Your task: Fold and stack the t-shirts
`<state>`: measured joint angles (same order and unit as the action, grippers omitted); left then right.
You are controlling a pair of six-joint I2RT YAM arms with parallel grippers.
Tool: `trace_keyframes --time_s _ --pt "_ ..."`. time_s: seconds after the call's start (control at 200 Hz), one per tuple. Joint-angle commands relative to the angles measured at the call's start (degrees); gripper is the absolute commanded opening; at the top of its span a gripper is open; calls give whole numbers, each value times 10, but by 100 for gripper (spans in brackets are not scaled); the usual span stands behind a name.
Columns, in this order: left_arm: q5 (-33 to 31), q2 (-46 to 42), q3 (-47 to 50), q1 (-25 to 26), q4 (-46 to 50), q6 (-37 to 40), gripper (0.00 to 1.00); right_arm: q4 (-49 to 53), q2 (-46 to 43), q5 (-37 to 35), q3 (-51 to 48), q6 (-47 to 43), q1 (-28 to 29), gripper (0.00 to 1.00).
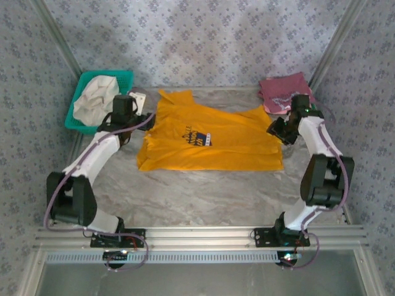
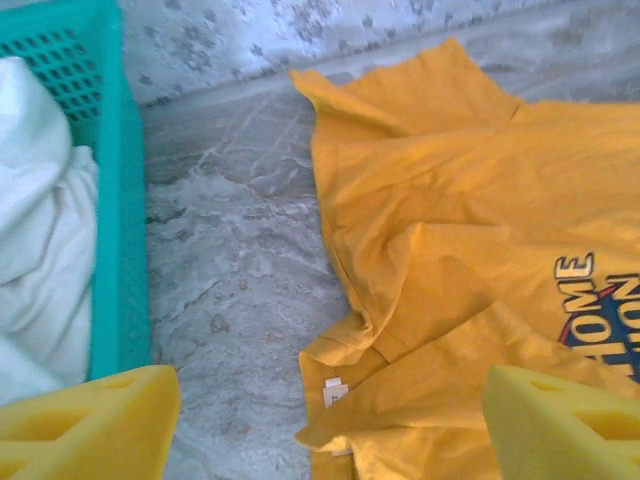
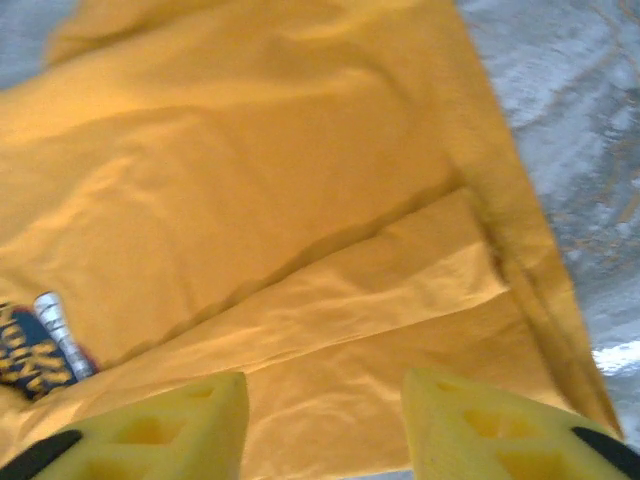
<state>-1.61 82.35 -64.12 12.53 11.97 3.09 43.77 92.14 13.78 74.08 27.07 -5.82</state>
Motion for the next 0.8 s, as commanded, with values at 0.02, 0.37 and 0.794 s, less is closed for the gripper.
trace_keyframes --time_s 0.02,0.37,0.794 --pt "16 -59 50 18 61 -102 66 -32 -71 46 -92 17 16 36" --pt "23 25 102 136 43 -211 17 -119 -9 43 -189 52 83 0" --pt "11 117 190 112 33 -304 9 -148 53 27 -224 71 106 0"
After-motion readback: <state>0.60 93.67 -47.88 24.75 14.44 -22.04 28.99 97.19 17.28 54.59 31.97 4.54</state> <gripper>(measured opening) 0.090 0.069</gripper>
